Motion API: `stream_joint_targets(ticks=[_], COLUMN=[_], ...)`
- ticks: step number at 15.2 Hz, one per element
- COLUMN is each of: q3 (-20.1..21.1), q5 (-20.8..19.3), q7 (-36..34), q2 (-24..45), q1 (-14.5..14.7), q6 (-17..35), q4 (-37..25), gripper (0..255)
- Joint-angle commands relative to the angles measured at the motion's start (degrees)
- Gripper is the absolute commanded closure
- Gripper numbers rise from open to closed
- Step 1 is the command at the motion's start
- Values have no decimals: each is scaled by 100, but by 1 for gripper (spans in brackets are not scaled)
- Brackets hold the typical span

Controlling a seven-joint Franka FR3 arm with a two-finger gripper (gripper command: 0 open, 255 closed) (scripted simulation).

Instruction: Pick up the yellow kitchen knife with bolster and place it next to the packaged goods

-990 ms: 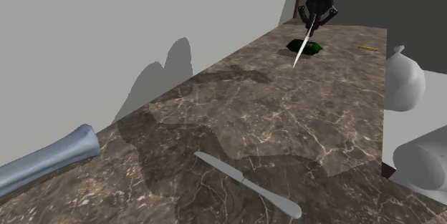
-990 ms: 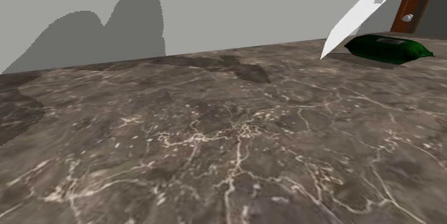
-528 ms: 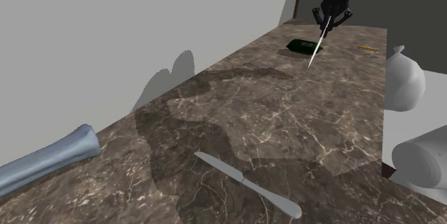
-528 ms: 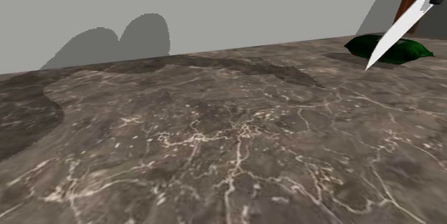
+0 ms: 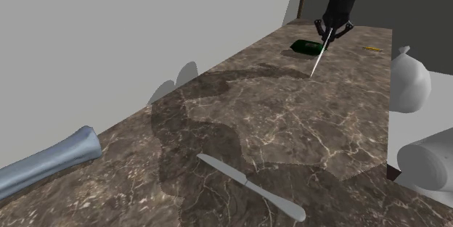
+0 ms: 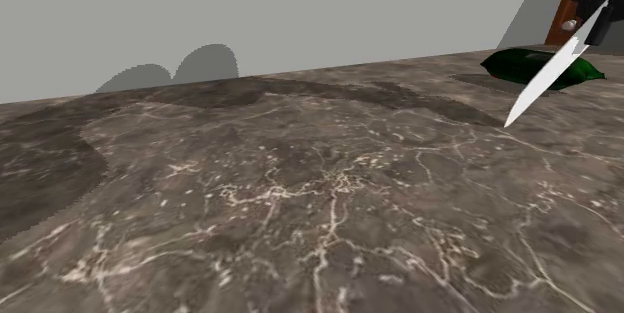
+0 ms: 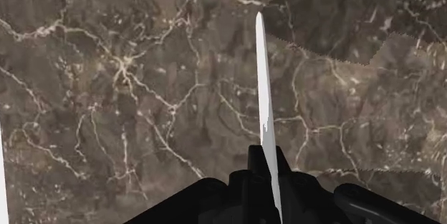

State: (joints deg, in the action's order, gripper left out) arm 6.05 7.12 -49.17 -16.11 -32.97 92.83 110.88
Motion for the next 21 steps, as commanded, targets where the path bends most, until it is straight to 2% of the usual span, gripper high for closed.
stream_joint_targets(ticks=[1, 10, 18, 19, 21], q3=[18, 37, 37, 37, 37], q5=[12, 34, 34, 34, 34], q7=[7, 69, 69, 69, 69], q2=[-3, -31, -31, -32, -32], q1=[14, 26, 26, 26, 26], q6=[146, 840, 840, 840, 840], q4=[184, 908, 908, 909, 909], gripper=[255, 255, 255, 0, 0])
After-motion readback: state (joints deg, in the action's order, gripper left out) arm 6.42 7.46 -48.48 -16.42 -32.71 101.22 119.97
